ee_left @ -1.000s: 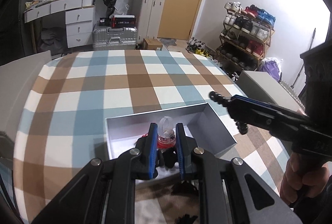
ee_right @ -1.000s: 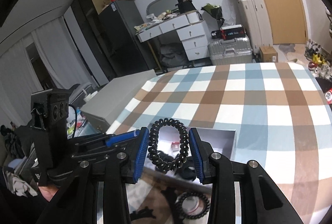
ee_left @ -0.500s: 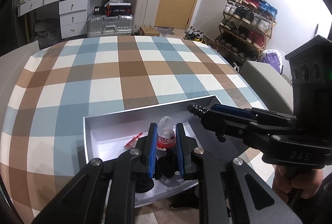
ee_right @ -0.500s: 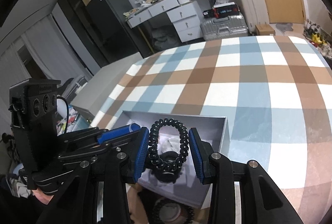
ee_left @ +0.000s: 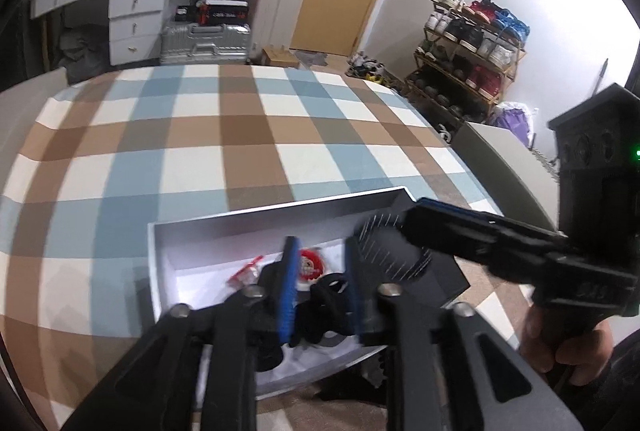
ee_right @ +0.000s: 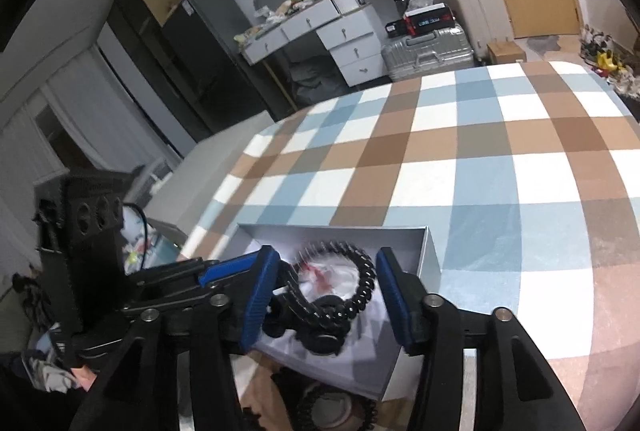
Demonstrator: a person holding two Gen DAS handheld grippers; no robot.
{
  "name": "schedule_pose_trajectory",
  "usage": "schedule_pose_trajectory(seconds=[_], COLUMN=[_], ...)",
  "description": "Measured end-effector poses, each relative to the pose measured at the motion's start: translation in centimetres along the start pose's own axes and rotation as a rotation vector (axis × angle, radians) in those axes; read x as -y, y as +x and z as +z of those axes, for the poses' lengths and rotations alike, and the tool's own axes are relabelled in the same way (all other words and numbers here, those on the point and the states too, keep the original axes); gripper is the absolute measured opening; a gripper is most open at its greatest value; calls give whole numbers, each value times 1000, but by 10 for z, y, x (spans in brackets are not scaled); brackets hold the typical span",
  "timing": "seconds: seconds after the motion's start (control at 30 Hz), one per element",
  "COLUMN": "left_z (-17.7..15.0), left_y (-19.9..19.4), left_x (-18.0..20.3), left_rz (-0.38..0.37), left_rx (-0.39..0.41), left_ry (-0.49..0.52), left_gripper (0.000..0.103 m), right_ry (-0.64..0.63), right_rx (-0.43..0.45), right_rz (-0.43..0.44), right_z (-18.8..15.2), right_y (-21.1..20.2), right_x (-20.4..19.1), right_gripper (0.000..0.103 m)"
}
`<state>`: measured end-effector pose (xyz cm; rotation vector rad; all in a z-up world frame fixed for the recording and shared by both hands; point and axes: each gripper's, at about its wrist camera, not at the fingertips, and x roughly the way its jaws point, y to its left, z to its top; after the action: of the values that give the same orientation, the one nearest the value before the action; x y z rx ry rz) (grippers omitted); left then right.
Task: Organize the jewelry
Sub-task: 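Lower both held hair ties into the grey box and open both tools, then move the right tool to another black coiled hair tie and close on it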
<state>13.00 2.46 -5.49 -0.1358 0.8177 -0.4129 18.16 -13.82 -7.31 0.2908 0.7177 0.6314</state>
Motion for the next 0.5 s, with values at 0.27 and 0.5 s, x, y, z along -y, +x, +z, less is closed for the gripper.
schedule_pose_trajectory(seconds=[0.27, 0.5], left_z=[-6, -18], left_y=[-24, -45], left_x=[-10, -3], left_rz=[39, 99], left_rx=[71, 110], left_ry=[-28, -20], left_gripper=[47, 65], right_ry=[12, -27], right_rx=[86, 147], right_rz=[-82, -89], right_z=[-18, -24], right_y=[-38, -72], right_x=[-4, -26], right_gripper=[70, 86])
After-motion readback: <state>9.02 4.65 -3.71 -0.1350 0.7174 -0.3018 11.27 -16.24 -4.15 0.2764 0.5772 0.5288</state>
